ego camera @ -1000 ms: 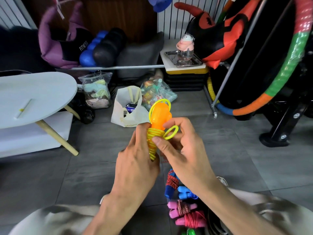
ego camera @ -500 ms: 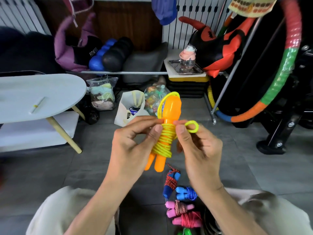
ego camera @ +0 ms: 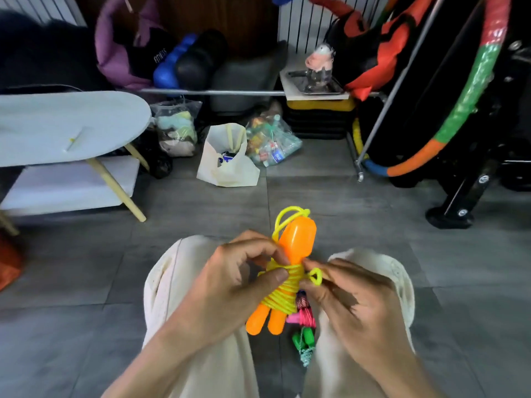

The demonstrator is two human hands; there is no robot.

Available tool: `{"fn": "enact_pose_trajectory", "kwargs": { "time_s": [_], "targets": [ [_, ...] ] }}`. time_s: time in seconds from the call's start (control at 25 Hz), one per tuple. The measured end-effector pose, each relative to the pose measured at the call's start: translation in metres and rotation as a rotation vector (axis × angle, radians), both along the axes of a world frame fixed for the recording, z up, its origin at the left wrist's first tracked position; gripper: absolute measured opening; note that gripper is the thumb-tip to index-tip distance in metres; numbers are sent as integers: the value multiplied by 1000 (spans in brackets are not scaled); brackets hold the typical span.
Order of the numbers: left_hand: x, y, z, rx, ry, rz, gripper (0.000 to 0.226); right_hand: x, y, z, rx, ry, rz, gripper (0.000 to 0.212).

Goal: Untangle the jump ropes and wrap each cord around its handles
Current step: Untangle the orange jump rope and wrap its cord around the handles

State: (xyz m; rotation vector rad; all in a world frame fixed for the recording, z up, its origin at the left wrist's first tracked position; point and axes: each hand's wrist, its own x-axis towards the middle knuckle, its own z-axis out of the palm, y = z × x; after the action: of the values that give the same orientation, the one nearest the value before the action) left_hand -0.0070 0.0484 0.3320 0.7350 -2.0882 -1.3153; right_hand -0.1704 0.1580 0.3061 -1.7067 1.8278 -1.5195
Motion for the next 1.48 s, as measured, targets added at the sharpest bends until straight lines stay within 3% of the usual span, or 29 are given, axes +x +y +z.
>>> {"fn": "enact_pose_trajectory", "kwargs": {
  "time_s": [0.08, 0.2, 0.32, 0.52, 0.76, 0.88, 1.0, 1.12, 1.2, 1.48],
  "targets": [
    [3, 11, -11, 75, -3, -90, 14, 1, 12, -7, -14, 15, -53, 21],
    [1, 17, -22, 156, -49, -34, 10, 10, 16, -21, -73, 207, -144, 19],
    [-5, 22, -30, 44, -158, 82, 7, 13, 12, -34, -98, 275, -156, 22],
    [-14, 37, -34, -221, -267, 160, 28, 12, 0, -30, 100, -171, -212, 15],
    [-21, 35, -38, -278, -223, 170, 13, -4, 8, -23, 138, -301, -9, 12],
    [-23, 36, -41, -321, -229, 192, 12, -14, 14, -22, 149, -202, 143, 19],
    [-24, 37, -44, -415, -226, 190, 10, -16, 11, -26, 83, -186, 101, 20],
    [-20, 37, -45, -480, -230, 132, 5, -9, 5, -25, 121, -479, 55, 20],
    [-18, 35, -45, -496, -244, 85, 6, -6, 3, -24, 123, -546, 53, 18],
    [-12, 32, -50, -312, -117, 75, 6, -1, 0, -26, 147, -436, -50, 14]
  ]
}}
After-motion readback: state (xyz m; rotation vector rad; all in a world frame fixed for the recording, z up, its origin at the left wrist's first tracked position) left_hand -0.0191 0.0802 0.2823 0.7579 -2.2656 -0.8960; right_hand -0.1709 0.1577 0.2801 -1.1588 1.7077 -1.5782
